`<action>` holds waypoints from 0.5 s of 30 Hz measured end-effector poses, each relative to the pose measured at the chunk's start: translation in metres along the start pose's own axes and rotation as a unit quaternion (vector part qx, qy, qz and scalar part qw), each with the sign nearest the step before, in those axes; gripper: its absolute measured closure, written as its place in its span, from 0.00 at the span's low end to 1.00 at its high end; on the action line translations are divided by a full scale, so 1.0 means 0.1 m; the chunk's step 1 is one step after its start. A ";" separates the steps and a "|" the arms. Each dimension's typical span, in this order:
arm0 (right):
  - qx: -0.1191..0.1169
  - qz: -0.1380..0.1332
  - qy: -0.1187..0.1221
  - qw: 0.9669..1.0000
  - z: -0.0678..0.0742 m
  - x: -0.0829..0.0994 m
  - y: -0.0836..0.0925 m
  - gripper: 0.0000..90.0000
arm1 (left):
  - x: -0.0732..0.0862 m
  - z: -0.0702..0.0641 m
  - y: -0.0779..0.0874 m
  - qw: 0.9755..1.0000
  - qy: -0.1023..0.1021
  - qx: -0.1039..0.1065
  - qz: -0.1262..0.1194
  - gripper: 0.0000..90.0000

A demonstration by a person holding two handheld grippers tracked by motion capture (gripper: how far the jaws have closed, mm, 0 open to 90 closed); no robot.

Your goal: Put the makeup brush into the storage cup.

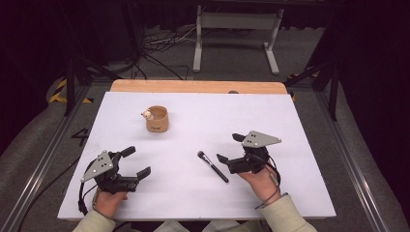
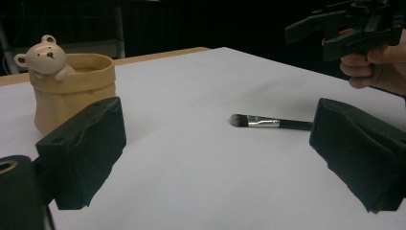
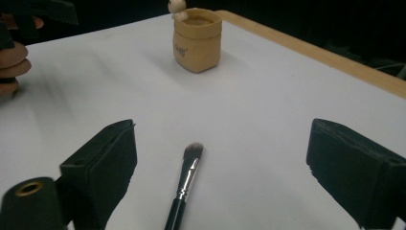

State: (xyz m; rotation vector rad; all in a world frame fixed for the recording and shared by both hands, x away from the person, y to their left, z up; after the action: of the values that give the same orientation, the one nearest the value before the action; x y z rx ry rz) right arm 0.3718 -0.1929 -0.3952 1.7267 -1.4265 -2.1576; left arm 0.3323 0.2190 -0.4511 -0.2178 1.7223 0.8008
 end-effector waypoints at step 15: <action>0.011 0.130 0.036 0.991 -0.01 -0.30 0.01 0.20 | 0.00 -0.01 -0.02 1.000 0.000 0.003 0.010 0.06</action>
State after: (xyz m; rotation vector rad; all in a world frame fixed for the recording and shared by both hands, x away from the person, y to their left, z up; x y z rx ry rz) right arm 0.3836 -0.1780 -0.3721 1.5085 -1.5620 -1.9345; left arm 0.3325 0.2171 -0.4513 -0.1974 1.7292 0.8102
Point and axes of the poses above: each handheld gripper's, and its own axes: y roughly backward along the jaws, x roughly out of its underside, z roughly to its left, the point moved 1 cm from there along -y, roughly forward along the jaws, and after that the axes turned 14 degrees about z, right-handed, at the moved point
